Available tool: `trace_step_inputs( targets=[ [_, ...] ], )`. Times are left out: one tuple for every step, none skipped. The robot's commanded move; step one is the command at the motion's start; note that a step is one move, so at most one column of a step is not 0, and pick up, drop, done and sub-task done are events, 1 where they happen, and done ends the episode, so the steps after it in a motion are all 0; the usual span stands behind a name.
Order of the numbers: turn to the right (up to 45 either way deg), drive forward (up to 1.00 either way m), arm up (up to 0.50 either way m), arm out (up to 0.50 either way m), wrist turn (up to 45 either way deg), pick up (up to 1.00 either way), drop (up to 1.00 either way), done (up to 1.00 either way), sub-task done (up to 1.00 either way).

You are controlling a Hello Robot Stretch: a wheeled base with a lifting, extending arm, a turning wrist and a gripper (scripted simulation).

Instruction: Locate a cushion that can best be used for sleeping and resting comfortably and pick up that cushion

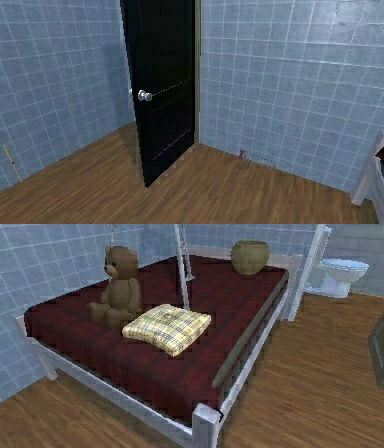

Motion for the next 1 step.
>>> trace_step_inputs(
  targets=[
    [0.0, 0.00, 0.38, 0.00, 0.0, 0.00, 0.00, 0.00, 0.00]
  ],
)
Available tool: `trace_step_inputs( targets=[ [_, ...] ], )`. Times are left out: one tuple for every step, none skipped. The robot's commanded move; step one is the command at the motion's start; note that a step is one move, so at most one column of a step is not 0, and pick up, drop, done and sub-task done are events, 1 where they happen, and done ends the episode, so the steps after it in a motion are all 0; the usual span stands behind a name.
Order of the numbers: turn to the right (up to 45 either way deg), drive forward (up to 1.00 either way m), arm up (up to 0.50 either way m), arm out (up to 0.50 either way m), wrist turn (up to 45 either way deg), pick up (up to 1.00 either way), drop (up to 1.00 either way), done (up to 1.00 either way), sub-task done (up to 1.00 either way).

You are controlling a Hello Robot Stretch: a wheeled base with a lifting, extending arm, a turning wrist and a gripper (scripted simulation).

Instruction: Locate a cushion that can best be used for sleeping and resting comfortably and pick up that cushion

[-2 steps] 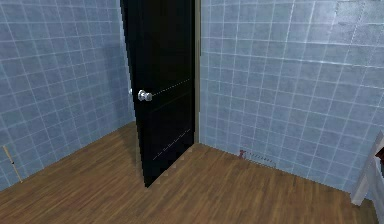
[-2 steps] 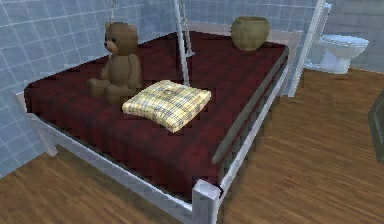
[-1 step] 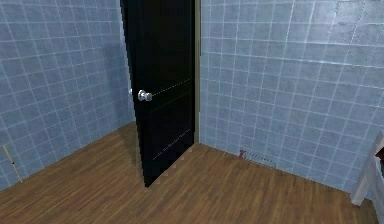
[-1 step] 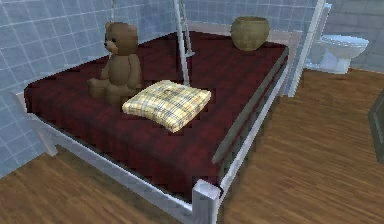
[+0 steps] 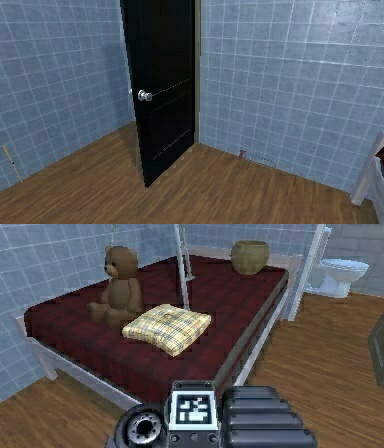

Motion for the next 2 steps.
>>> trace_step_inputs(
  targets=[
    [0.0, 0.00, 0.00, 0.46, 0.0, 0.00, 0.00, 0.00, 0.00],
    [0.0, 0.00, 0.00, 0.00, 45.0, 0.00, 0.00, 0.00, 0.00]
  ],
)
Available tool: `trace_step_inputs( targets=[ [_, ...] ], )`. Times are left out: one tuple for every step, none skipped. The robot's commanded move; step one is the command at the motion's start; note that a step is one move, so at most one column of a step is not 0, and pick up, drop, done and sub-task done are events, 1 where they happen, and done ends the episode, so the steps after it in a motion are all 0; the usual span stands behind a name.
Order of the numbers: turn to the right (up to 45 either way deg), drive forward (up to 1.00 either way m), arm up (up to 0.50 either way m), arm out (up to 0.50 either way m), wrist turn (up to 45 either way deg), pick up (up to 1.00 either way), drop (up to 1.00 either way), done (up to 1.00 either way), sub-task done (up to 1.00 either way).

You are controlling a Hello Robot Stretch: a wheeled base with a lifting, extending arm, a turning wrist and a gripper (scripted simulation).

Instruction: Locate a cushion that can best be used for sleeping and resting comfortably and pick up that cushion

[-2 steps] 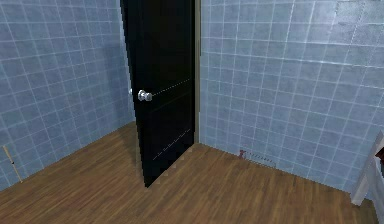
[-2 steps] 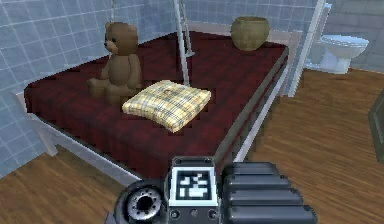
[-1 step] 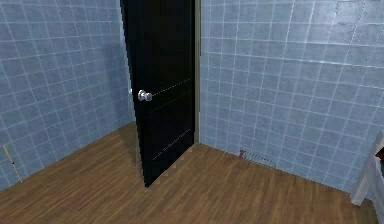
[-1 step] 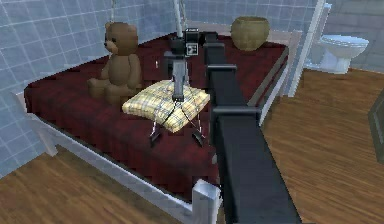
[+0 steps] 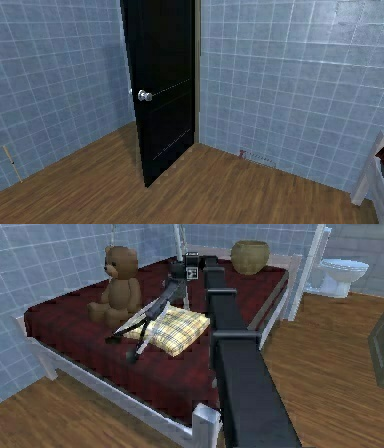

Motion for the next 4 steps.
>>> trace_step_inputs(
  targets=[
    [0.0, 0.00, 0.00, 0.00, 45.0, 0.00, 0.00, 0.00, 0.00],
    [0.0, 0.00, 0.00, 0.00, 45.0, 0.00, 0.00, 0.00, 0.00],
    [0.0, 0.00, 0.00, 0.00, 36.0, 0.00, 0.00, 0.00, 0.00],
    [0.0, 0.00, -0.26, 0.00, 0.0, 0.00, 0.00, 0.00, 0.00]
  ],
)
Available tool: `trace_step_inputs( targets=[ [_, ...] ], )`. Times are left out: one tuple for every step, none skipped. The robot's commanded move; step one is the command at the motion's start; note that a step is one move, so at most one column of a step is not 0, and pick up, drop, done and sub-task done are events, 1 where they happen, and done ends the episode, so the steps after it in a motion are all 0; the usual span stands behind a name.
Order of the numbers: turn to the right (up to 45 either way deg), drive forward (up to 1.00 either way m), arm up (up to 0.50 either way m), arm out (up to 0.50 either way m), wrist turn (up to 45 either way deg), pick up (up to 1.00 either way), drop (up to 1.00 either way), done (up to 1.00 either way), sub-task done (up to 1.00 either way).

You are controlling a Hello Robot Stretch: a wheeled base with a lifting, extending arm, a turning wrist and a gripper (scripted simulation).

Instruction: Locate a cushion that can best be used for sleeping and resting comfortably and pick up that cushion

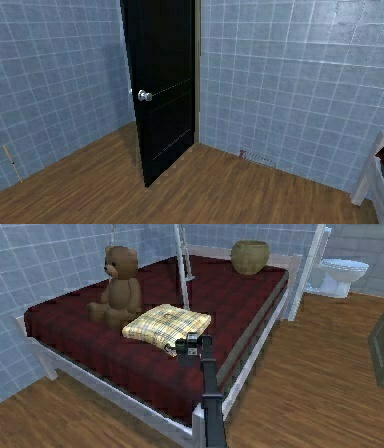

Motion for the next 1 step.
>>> trace_step_inputs(
  targets=[
    [0.0, 0.00, 0.00, 0.00, 0.0, 1.00, 0.00, 0.00, 0.00]
  ],
)
